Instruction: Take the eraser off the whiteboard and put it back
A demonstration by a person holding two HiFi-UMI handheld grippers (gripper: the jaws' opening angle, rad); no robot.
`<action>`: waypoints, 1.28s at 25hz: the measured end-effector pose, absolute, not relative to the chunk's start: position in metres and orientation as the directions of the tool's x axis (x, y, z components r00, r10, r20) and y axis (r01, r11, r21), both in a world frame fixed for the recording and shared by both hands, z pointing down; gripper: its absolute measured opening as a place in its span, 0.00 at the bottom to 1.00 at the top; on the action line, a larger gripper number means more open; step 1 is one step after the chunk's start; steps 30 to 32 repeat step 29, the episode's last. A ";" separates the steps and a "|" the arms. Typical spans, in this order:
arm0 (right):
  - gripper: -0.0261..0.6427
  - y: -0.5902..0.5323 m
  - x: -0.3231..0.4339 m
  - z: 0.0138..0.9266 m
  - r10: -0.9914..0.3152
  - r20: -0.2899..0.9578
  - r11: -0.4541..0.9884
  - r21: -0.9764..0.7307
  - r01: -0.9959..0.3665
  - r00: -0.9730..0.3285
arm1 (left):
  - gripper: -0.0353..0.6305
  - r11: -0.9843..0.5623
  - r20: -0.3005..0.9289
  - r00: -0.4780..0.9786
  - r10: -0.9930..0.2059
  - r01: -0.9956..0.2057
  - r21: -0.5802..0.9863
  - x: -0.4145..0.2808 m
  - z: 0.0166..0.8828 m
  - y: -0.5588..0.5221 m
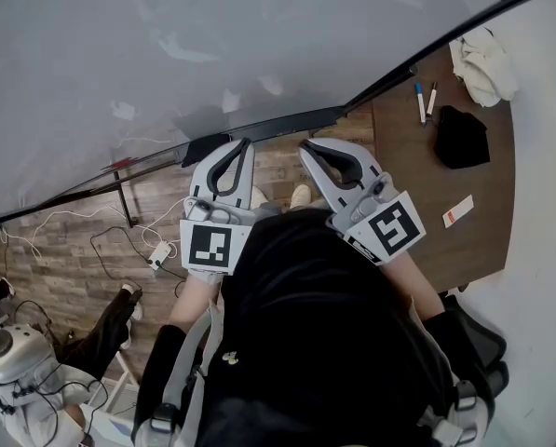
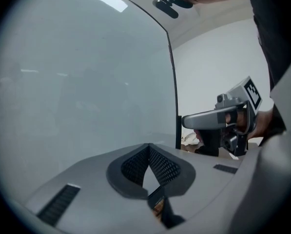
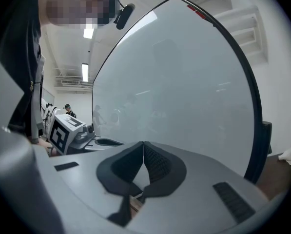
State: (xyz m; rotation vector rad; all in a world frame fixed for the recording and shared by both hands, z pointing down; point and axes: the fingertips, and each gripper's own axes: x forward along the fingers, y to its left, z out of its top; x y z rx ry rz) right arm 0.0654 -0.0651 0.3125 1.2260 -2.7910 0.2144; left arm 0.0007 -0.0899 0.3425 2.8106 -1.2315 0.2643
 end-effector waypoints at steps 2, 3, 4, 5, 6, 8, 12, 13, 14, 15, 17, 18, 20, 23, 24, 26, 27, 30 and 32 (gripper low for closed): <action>0.06 -0.063 0.065 0.310 -0.724 0.129 0.671 -0.097 -0.735 -0.678 | 0.06 -0.688 0.168 0.678 -0.715 -0.726 0.003 0.003 0.338 -0.087; 0.06 -0.063 0.065 0.309 -0.723 0.127 0.672 -0.099 -0.734 -0.679 | 0.06 -0.693 0.162 0.685 -0.710 -0.721 0.009 0.004 0.336 -0.086; 0.06 -0.062 0.065 0.308 -0.722 0.125 0.673 -0.101 -0.733 -0.680 | 0.06 -0.698 0.157 0.691 -0.705 -0.716 0.014 0.005 0.334 -0.085; 0.06 -0.062 0.065 0.308 -0.722 0.125 0.673 -0.103 -0.733 -0.681 | 0.06 -0.703 0.152 0.697 -0.701 -0.711 0.019 0.005 0.332 -0.084; 0.06 -0.061 0.066 0.308 -0.721 0.127 0.673 -0.105 -0.732 -0.681 | 0.06 -0.706 0.149 0.701 -0.697 -0.708 0.023 0.006 0.330 -0.083; 0.06 -0.061 0.065 0.309 -0.720 0.132 0.673 -0.108 -0.731 -0.682 | 0.06 -0.711 0.146 0.707 -0.692 -0.702 0.030 0.007 0.329 -0.082; 0.06 -0.062 0.065 0.309 -0.720 0.130 0.673 -0.110 -0.731 -0.682 | 0.06 -0.716 0.152 0.712 -0.685 -0.697 0.042 0.008 0.330 -0.081; 0.06 -0.062 0.065 0.309 -0.721 0.128 0.672 -0.111 -0.732 -0.681 | 0.06 -0.716 0.151 0.713 -0.685 -0.697 0.042 0.008 0.329 -0.081; 0.06 -0.062 0.066 0.309 -0.722 0.127 0.671 -0.113 -0.733 -0.680 | 0.06 -0.716 0.150 0.713 -0.685 -0.697 0.041 0.008 0.329 -0.081; 0.06 -0.062 0.067 0.310 -0.723 0.126 0.669 -0.114 -0.734 -0.679 | 0.06 -0.716 0.151 0.712 -0.685 -0.697 0.039 0.008 0.329 -0.081; 0.06 -0.063 0.068 0.311 -0.725 0.126 0.667 -0.117 -0.736 -0.677 | 0.06 -0.715 0.154 0.711 -0.686 -0.698 0.040 0.008 0.330 -0.081; 0.06 -0.063 0.068 0.311 -0.725 0.127 0.667 -0.117 -0.736 -0.677 | 0.06 -0.715 0.155 0.711 -0.686 -0.698 0.042 0.009 0.330 -0.082; 0.06 -0.063 0.068 0.312 -0.725 0.130 0.667 -0.117 -0.736 -0.677 | 0.06 -0.714 0.156 0.711 -0.686 -0.699 0.042 0.009 0.331 -0.082; 0.06 -0.064 0.068 0.313 -0.724 0.132 0.667 -0.119 -0.736 -0.677 | 0.06 -0.712 0.158 0.707 -0.689 -0.701 0.034 0.009 0.332 -0.084; 0.06 -0.065 0.069 0.313 -0.724 0.130 0.666 -0.120 -0.736 -0.677 | 0.06 -0.712 0.160 0.707 -0.689 -0.701 0.031 0.009 0.333 -0.084; 0.06 -0.066 0.070 0.313 -0.726 0.124 0.665 -0.126 -0.736 -0.677 | 0.06 -0.714 0.164 0.708 -0.687 -0.700 0.031 0.011 0.334 -0.085; 0.06 -0.067 0.070 0.313 -0.726 0.123 0.665 -0.127 -0.736 -0.677 | 0.06 -0.714 0.165 0.708 -0.687 -0.699 0.030 0.012 0.334 -0.085; 0.06 -0.067 0.071 0.313 -0.723 0.126 0.667 -0.125 -0.734 -0.679 | 0.06 -0.714 0.167 0.708 -0.686 -0.699 0.028 0.013 0.335 -0.086; 0.06 -0.067 0.071 0.313 -0.723 0.126 0.667 -0.125 -0.734 -0.679 | 0.06 -0.714 0.167 0.708 -0.686 -0.699 0.028 0.013 0.335 -0.086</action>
